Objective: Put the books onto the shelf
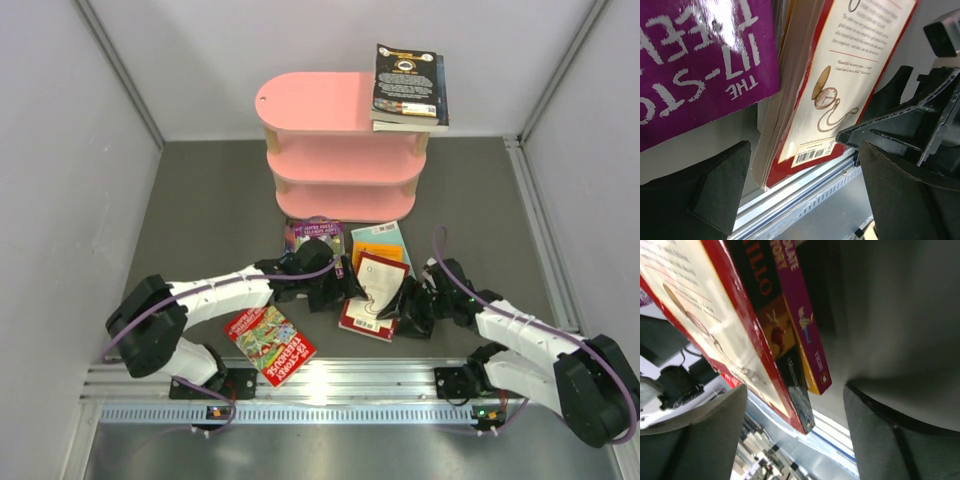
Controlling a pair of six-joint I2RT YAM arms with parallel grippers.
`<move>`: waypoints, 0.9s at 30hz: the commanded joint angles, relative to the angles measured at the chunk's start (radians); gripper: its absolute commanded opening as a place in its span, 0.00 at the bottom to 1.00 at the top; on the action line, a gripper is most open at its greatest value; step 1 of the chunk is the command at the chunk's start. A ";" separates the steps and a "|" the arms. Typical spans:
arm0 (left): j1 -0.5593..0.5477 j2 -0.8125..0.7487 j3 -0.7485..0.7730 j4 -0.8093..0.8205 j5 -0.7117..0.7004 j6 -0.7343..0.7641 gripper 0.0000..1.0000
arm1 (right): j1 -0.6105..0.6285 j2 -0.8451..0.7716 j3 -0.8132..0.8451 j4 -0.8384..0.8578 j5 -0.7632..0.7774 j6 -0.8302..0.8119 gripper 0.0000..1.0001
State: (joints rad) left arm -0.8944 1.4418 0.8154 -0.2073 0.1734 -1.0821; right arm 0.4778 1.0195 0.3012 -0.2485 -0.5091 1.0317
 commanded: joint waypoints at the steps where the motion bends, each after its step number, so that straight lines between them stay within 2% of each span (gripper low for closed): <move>1: -0.017 0.005 -0.042 0.144 0.035 -0.064 0.94 | 0.036 -0.010 -0.002 0.114 0.083 0.056 0.69; 4: -0.037 0.008 -0.050 0.181 0.034 -0.090 0.94 | 0.053 -0.030 0.019 0.085 0.106 0.064 0.54; 7: -0.055 0.012 -0.055 0.238 0.040 -0.124 0.94 | 0.070 -0.058 0.036 0.063 0.122 0.074 0.45; 10: -0.075 0.023 -0.074 0.322 0.049 -0.173 0.94 | 0.082 -0.076 0.055 0.043 0.121 0.091 0.37; 13: -0.093 0.037 -0.073 0.356 0.052 -0.200 0.94 | 0.097 -0.102 0.096 -0.001 0.127 0.088 0.34; 14: -0.098 0.040 -0.068 0.356 0.049 -0.202 0.94 | 0.104 -0.113 0.110 -0.043 0.133 0.085 0.33; 16: -0.107 0.045 -0.061 0.370 0.048 -0.211 0.94 | 0.107 -0.131 0.141 -0.084 0.136 0.076 0.41; 18: -0.112 0.040 -0.071 0.403 0.046 -0.239 0.94 | 0.110 -0.134 0.163 -0.127 0.136 0.067 0.57; 19: -0.113 0.042 -0.077 0.422 0.047 -0.252 0.94 | 0.114 -0.134 0.165 -0.136 0.136 0.065 0.60; 23: -0.123 0.054 -0.096 0.511 0.049 -0.297 0.93 | 0.125 -0.137 0.158 -0.156 0.155 0.056 0.61; 26: -0.129 0.066 -0.096 0.532 0.048 -0.314 0.93 | 0.127 -0.145 0.151 -0.176 0.162 0.050 0.57; 27: -0.132 0.068 -0.094 0.545 0.048 -0.321 0.93 | 0.127 -0.153 0.159 -0.201 0.167 0.044 0.53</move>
State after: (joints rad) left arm -1.0061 1.4990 0.7170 0.1646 0.1951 -1.3418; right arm 0.5812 0.8963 0.4206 -0.4381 -0.3515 1.0790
